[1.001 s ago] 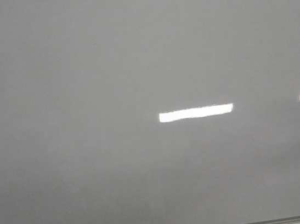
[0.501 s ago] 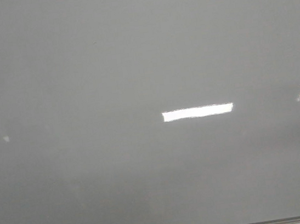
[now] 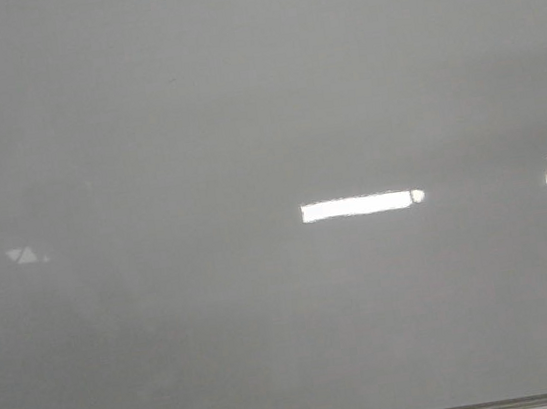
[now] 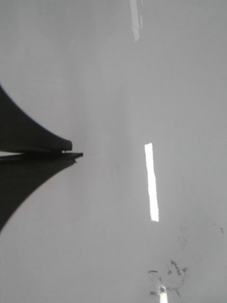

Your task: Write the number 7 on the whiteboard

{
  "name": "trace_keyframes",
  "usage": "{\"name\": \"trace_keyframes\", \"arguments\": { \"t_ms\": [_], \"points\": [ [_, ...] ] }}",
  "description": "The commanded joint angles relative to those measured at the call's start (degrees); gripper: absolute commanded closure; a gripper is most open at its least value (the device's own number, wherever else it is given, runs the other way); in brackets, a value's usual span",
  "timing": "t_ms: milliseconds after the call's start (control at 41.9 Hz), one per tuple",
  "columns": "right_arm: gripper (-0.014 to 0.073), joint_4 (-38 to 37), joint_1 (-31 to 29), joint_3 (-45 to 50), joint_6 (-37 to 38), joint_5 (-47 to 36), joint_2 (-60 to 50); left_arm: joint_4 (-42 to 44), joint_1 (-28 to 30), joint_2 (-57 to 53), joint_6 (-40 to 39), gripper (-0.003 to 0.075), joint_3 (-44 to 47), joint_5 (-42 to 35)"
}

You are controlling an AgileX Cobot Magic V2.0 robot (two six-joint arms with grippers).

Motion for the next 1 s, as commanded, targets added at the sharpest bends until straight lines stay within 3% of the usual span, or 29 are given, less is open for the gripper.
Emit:
{"name": "trace_keyframes", "arguments": {
  "t_ms": [0,95,167,358,429,644,834,977],
  "points": [
    [0.0661,0.3,0.2,-2.1,-0.2,-4.8,1.6,-0.2,-0.2,2.7,-0.2,0.0740,-2.2,-3.8],
    [0.0636,0.3,0.2,-2.1,-0.2,-4.8,1.6,-0.2,-0.2,3.1,-0.2,0.0706,-2.2,-3.8],
    [0.0538,0.3,0.2,-2.1,-0.2,-4.8,1.6,-0.2,-0.2,3.1,-0.2,0.0605,-2.2,-4.0],
    [0.0075,0.3,0.2,-2.1,-0.2,-4.9,1.6,-0.2,-0.2,3.1,-0.2,0.0152,-2.2,-3.9],
    [-0.0050,0.3,0.2,-2.0,-0.2,-5.1,1.6,-0.2,-0.2,3.1,-0.2,0.0095,-2.2,-3.9],
    [-0.0050,0.3,0.2,-2.0,-0.2,-5.1,1.6,-1.6,-0.2,7.7,-0.3,0.0095,-2.0,-2.1],
    [-0.0050,0.3,0.2,-2.0,-0.2,-5.1,1.6,-2.3,0.1,24.9,-9.4,0.0095,-2.4,-4.1],
    [-0.0050,0.3,0.2,-2.0,-0.2,-5.1,1.6,-2.4,0.1,36.7,-9.4,0.0095,-4.3,-6.0]
  ]
}}
